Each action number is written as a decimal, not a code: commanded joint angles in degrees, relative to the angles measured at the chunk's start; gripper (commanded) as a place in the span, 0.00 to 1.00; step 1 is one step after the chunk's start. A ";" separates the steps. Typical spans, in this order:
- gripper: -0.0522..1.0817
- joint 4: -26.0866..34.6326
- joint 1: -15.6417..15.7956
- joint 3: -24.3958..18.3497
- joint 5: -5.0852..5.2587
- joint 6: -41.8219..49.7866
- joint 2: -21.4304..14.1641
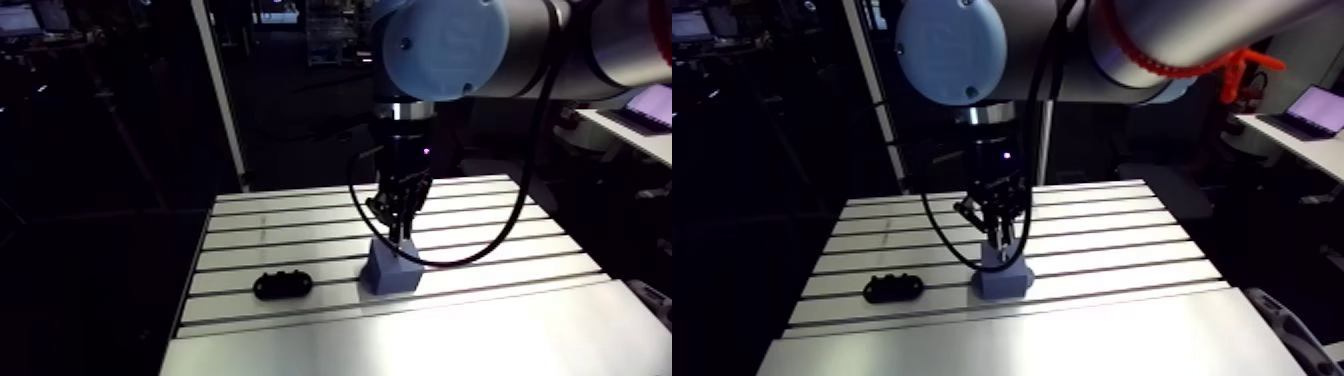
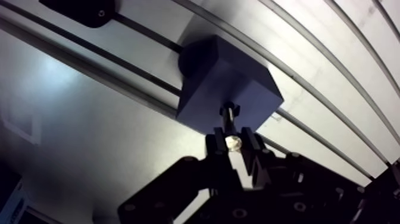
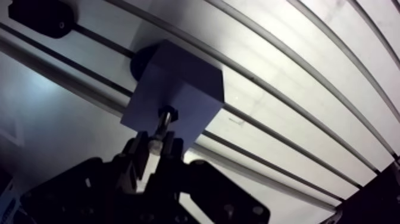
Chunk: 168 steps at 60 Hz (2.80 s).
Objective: Pick up the M10 bolt and insert it into the hex recess until seated.
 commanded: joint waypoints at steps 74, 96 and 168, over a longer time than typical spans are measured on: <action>1.00 -0.45 -0.06 0.01 -0.02 0.01 0.78; 1.00 -0.45 -0.23 -0.50 0.07 -0.16 0.78; 1.00 -0.36 -0.15 -0.34 0.42 -0.34 0.87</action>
